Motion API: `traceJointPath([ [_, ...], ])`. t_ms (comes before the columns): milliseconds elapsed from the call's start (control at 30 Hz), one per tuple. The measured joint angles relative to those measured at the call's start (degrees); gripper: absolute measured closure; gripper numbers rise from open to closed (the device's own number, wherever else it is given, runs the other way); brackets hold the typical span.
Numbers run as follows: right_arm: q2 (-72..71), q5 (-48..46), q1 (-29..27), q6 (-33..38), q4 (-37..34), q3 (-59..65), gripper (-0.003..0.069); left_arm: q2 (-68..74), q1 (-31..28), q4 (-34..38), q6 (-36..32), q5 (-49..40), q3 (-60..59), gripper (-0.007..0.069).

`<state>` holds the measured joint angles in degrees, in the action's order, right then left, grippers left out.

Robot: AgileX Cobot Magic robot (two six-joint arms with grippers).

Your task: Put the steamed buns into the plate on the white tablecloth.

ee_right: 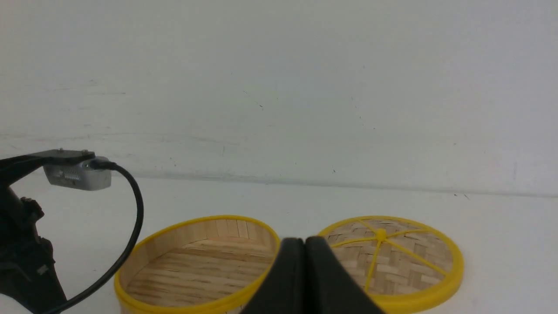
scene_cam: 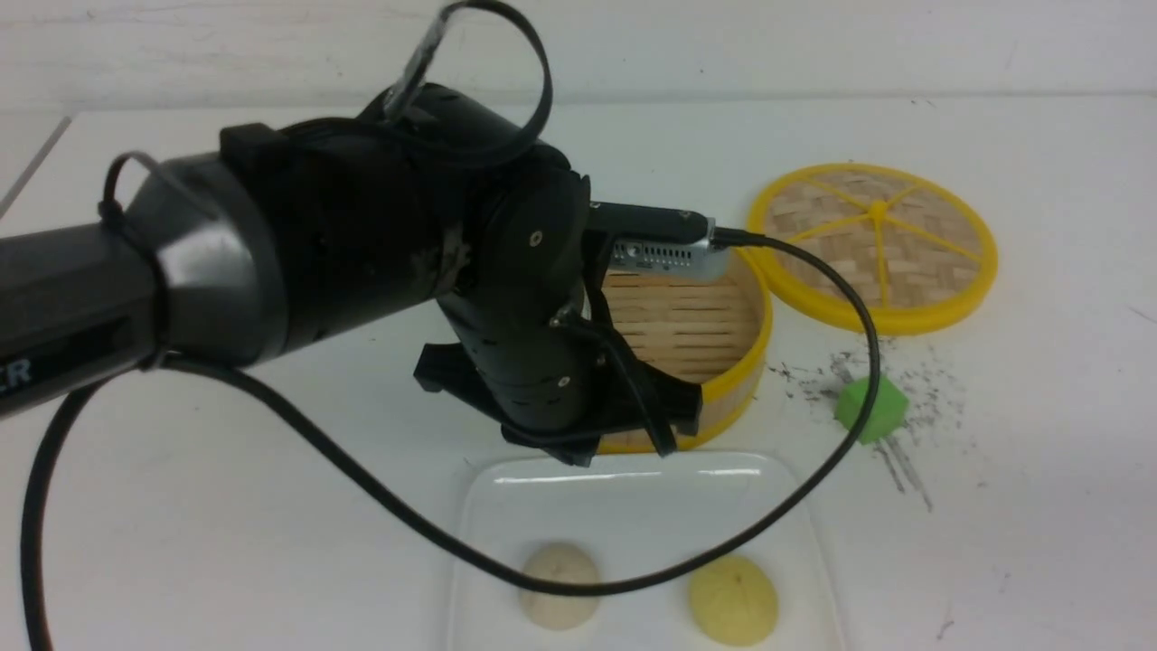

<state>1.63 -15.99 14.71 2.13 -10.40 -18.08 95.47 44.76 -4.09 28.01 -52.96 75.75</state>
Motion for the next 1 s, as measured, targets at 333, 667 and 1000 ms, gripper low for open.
traceJointPath([
  [333,0.0,0.47,0.0,0.06,0.0,0.0,0.0663,0.0,0.0,-0.46,0.0,0.06,0.0,0.0622],
  [667,-2.09,1.87,-2.43,0.1,0.51,8.14,0.0657,0.0,0.0,-2.1,0.0,0.05,0.0,0.0622],
  [1000,-2.33,-3.89,-9.12,0.13,4.93,19.47,0.0652,-4.91,0.04,-3.91,0.0,-5.93,0.97,0.0622],
])
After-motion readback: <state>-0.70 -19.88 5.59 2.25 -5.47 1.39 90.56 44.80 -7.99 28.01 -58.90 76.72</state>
